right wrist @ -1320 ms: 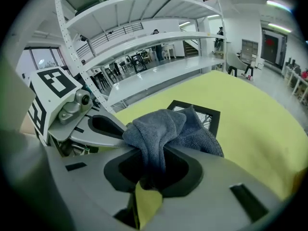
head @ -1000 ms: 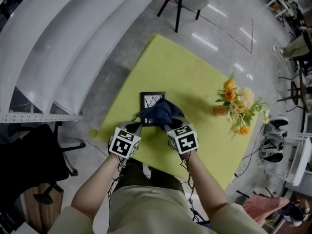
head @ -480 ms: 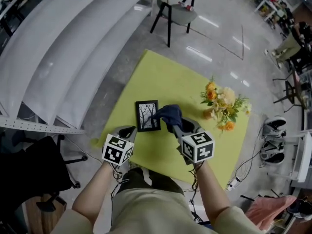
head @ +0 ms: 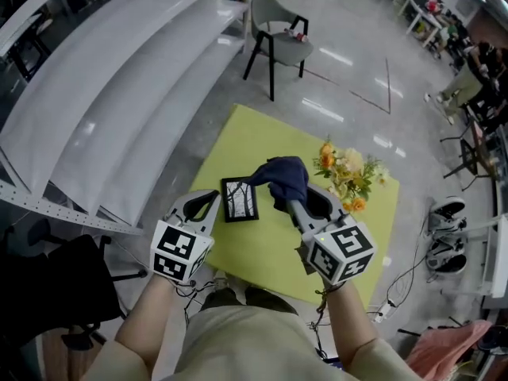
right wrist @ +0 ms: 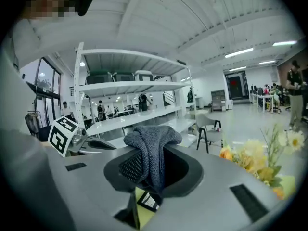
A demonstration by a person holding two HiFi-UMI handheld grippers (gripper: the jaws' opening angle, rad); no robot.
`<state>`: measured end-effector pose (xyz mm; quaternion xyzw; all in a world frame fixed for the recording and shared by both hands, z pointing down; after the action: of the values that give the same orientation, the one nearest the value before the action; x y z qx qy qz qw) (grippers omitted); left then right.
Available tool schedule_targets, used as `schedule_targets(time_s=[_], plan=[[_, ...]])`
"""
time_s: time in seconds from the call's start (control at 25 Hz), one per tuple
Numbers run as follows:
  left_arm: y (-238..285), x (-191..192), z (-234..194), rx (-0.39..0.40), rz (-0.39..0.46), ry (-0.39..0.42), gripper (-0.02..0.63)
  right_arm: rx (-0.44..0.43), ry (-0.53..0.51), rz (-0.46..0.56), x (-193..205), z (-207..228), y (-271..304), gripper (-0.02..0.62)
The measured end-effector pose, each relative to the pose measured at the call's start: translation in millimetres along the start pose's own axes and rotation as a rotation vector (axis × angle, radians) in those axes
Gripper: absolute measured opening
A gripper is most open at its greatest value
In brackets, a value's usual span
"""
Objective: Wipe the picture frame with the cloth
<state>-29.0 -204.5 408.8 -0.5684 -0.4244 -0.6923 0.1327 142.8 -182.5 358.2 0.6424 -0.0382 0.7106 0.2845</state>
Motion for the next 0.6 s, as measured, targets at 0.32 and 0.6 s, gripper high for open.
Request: schedule_targets(time_s=[0.32,0.6], plan=[[-61,-91,5,-0.068,0.229,0.068,0.008,0.037,-0.072,0.163,-55,-21,-49,0.083],[-106,-134,17,-0.103,0.350,0.132,0.008,0.052,-0.121,0.233,-82,-38,-83,0.084]])
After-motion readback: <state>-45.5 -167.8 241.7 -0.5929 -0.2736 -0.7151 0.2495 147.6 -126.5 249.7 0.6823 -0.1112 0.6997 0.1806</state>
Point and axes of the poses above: the fingertips, and each gripper's own axes: y forward along the fingers, z to its right, x out of its underside, the point moved 3 cm from there along -y, backward along the fingers, and after that the axes turned 1 degree about x, right-handed, at the moved point
